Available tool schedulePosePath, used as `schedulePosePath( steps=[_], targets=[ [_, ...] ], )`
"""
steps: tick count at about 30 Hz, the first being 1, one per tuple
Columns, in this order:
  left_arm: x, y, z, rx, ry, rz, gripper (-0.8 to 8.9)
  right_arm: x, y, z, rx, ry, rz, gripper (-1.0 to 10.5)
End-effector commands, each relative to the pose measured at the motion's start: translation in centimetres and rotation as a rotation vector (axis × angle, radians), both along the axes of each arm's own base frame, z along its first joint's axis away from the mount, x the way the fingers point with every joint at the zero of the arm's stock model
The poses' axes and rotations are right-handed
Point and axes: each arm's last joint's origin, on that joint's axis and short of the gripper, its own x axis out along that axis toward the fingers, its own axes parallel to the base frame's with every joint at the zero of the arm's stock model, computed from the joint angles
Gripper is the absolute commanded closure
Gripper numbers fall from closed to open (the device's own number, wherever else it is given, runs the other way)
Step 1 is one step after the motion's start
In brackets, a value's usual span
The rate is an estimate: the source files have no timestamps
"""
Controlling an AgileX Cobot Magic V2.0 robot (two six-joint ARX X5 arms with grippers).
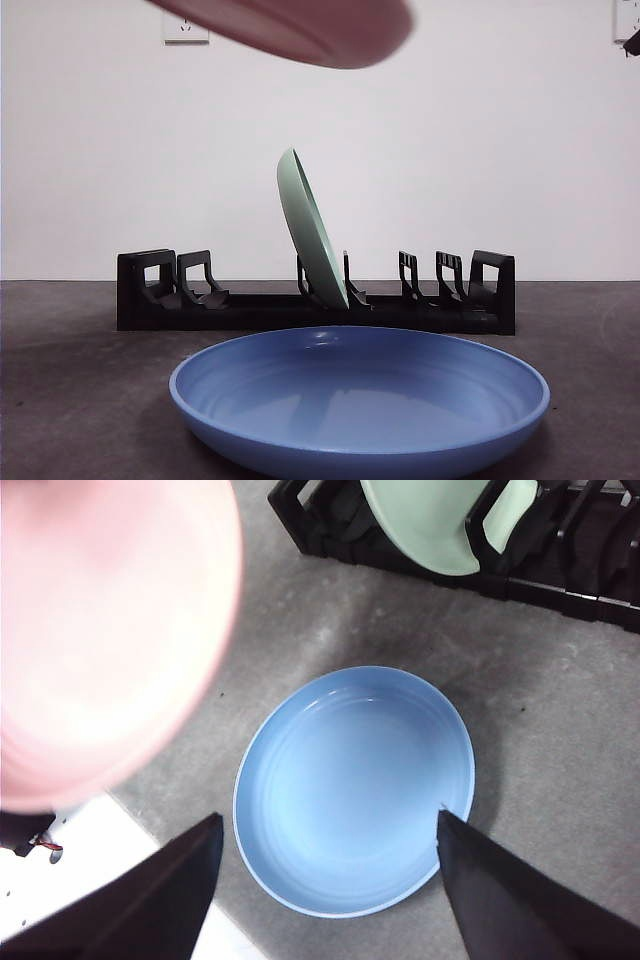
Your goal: Place the plate
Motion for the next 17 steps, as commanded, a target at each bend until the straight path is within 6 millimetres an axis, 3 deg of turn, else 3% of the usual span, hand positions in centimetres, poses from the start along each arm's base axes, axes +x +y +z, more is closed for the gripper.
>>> schedulePosePath(
  steps=[1, 11, 17],
  targets=[
    [0.4, -0.7, -3.1, -0.043, 0.028, -0.051, 8.10, -0.2, 0.0, 0.3, 0.015, -0.002, -0.013, 6.1],
    [1.3, -1.9, -13.8, -0.195, 0.097, -0.105, 8.10, -1.1, -0.4, 0.7, 0.017, -0.025, -0.075, 6.1],
    [1.5, -2.0, -16.1, -0.230, 0.046, -0.106, 8.09, -1.1, -0.4, 0.7, 0.021, -0.019, -0.078, 6.1]
  ],
)
